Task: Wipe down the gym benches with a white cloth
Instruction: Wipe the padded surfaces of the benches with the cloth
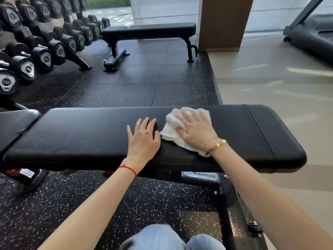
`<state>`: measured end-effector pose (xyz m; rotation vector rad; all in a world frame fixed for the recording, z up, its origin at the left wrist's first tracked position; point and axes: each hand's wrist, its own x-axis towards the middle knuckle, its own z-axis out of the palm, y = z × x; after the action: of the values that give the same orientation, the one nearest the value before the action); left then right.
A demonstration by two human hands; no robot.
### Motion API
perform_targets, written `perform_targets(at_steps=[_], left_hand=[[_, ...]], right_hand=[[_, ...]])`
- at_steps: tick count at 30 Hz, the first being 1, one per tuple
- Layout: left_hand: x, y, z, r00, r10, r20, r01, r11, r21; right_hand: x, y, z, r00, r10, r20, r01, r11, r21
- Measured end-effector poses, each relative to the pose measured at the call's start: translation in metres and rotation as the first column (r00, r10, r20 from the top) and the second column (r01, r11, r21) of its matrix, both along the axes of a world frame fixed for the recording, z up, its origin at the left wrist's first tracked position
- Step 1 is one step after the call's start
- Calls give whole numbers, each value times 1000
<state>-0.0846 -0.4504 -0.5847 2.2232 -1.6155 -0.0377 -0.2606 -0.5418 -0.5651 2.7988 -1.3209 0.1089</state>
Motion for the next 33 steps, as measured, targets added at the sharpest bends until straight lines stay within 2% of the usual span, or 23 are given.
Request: perform_targets(at_steps=[3,7,10,12,15,18,20,24,26,30,33], left_hand=[[-6,1,-6,1000,3,15,-3,1000,7],[-5,3,-7,1000,12,24,-11,1000,-23],[-7,3,-5,999,32,17,-31,998,-62],[-7,4,-4,999,37,10,-37,997,-71],[-5,6,-2,1000,31,-2,-31,996,-81],[-4,7,-2,999,21,-41,-25,996,-90],[-4,7,-2,998,21,-54,-26,996,-89],[-9,6,-1,998,25,-50,-29,996,-85],[-10,6,-2,999,24,-43,-28,997,-78],[-7,7,-3,999,22,-23,-23,997,-69],[-7,6,-4,1000,21,-14,-22,998,-54]], right_hand=[[-38,26,-8,994,56,90,-57,998,12],[-75,-11,-7,984,-161,79,161,987,12],[-57,-47,5,953,-297,63,293,954,64],[-31,-48,7,970,-241,23,239,969,62],[-18,-10,3,999,-48,11,48,997,57],[-53,42,-1,990,128,60,-128,992,-4],[-81,68,-4,983,174,57,-169,982,-82],[-83,84,-10,989,111,-101,-124,983,-135],[-68,87,-12,987,98,-129,-116,983,-139],[-87,86,-17,993,78,-93,-92,983,-156],[-129,84,-19,999,-48,-16,45,985,-165]])
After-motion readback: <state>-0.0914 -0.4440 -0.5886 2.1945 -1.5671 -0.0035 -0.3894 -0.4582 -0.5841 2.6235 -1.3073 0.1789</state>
